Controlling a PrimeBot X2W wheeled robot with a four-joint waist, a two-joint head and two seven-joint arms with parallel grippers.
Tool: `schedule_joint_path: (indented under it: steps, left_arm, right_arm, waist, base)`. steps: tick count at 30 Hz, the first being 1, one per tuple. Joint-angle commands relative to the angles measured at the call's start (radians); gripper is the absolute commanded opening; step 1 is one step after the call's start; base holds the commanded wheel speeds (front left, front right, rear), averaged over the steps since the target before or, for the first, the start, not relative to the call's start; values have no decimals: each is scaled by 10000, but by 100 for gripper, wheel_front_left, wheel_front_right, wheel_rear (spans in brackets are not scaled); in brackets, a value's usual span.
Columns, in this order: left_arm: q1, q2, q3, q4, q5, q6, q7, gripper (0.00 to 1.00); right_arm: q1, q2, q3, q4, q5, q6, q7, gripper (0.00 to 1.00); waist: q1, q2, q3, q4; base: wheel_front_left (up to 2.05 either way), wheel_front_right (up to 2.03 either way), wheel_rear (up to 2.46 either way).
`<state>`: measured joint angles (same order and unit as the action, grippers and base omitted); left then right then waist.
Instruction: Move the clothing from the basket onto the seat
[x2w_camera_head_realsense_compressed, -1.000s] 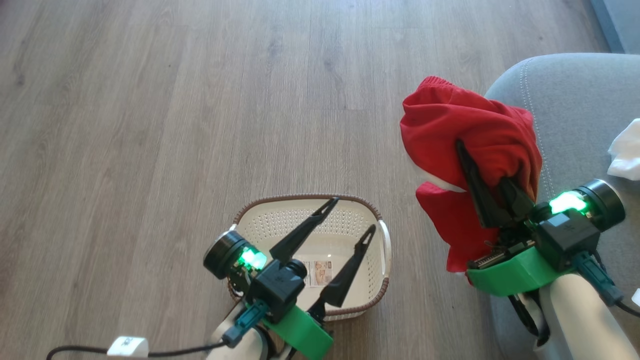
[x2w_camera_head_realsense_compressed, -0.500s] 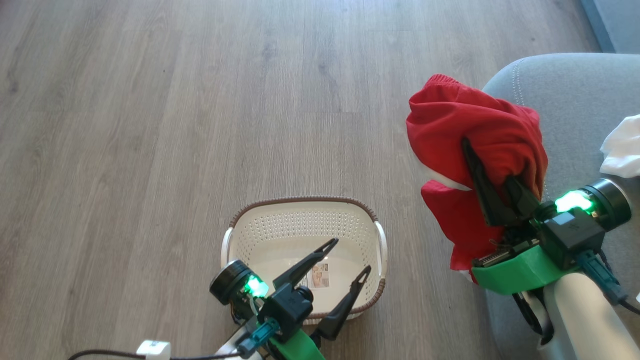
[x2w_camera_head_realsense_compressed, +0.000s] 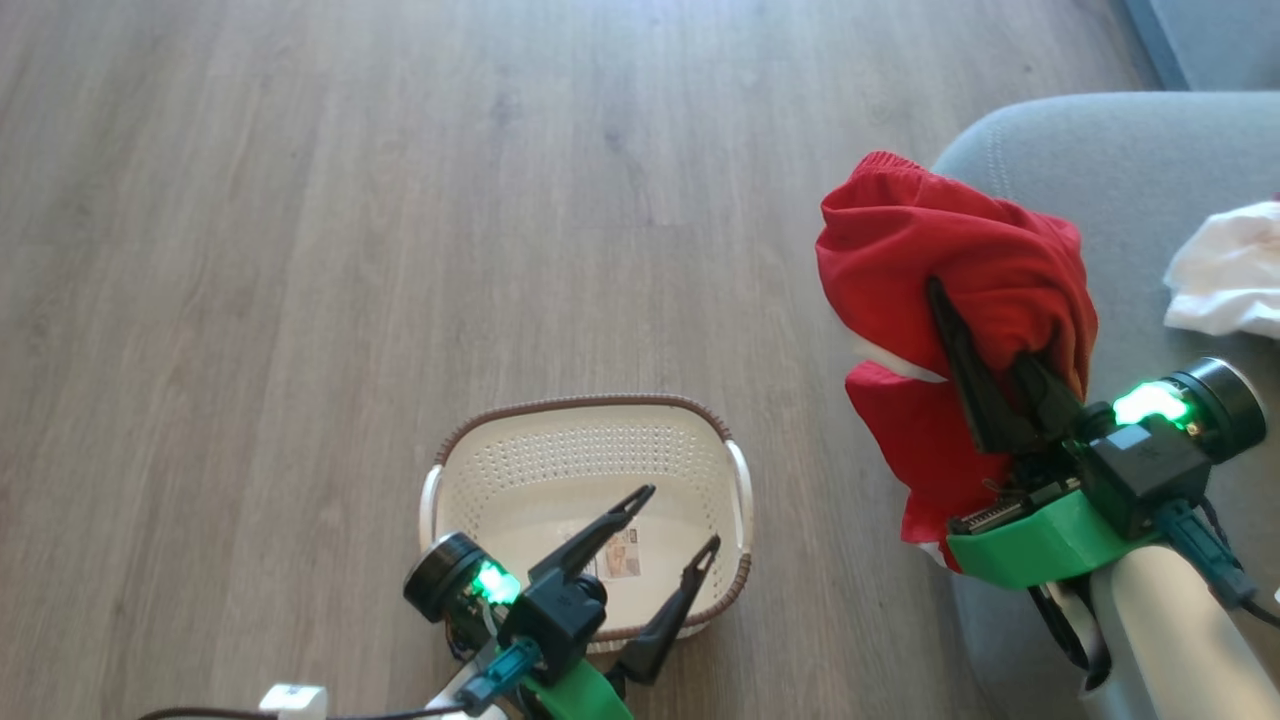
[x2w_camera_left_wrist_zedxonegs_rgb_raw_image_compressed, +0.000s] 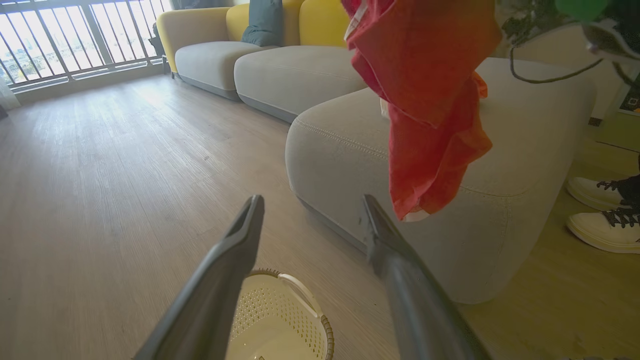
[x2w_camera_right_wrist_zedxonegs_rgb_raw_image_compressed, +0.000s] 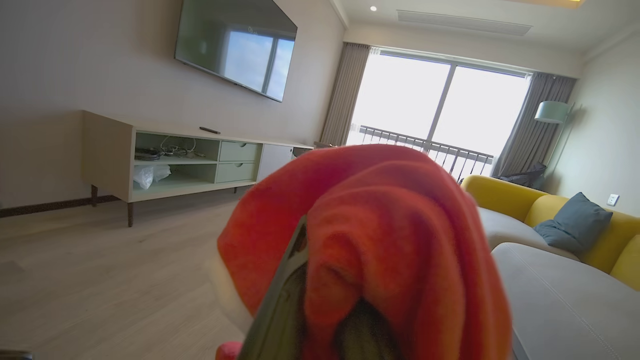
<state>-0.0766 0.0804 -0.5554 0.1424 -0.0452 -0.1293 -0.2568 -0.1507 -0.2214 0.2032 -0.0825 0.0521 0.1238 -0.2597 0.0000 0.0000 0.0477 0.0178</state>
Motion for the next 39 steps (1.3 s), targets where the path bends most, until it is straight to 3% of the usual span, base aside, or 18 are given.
schedule_joint_path:
  steps: [1,19,28,34,39]
  left_arm:
    - [-271,-62,347,-400,-55,-5,-49,100]
    - [-844,164,228,-712,23,-12,-49,100]
    - [-630,227,210,-1051,21,-13,-49,100]
    - [-523,264,-80,-1521,-120,-13,-49,100]
    - [-551,221,-263,-1589,-136,-13,-49,100]
  right_arm:
    - [-127,-92,130,-325,-74,69,-21,0]
    - [-197,80,-375,-520,-289,69,-21,0]
    - [-16,234,-571,-594,-298,69,-21,0]
    - [181,295,-678,-601,-281,69,-21,0]
    - [383,327,-1012,-711,-292,69,-21,0]
  waist:
    - [0,0,68,-169]
    - [0,0,976,-2965]
    - [0,0,881,-4529]
    - [0,0,740,-5268]
    - [0,0,704,-5401]
  base:
    - [0,0,0]
    - [0,0,0]
    - [0,0,0]
    - [0,0,0]
    - [0,0,0]
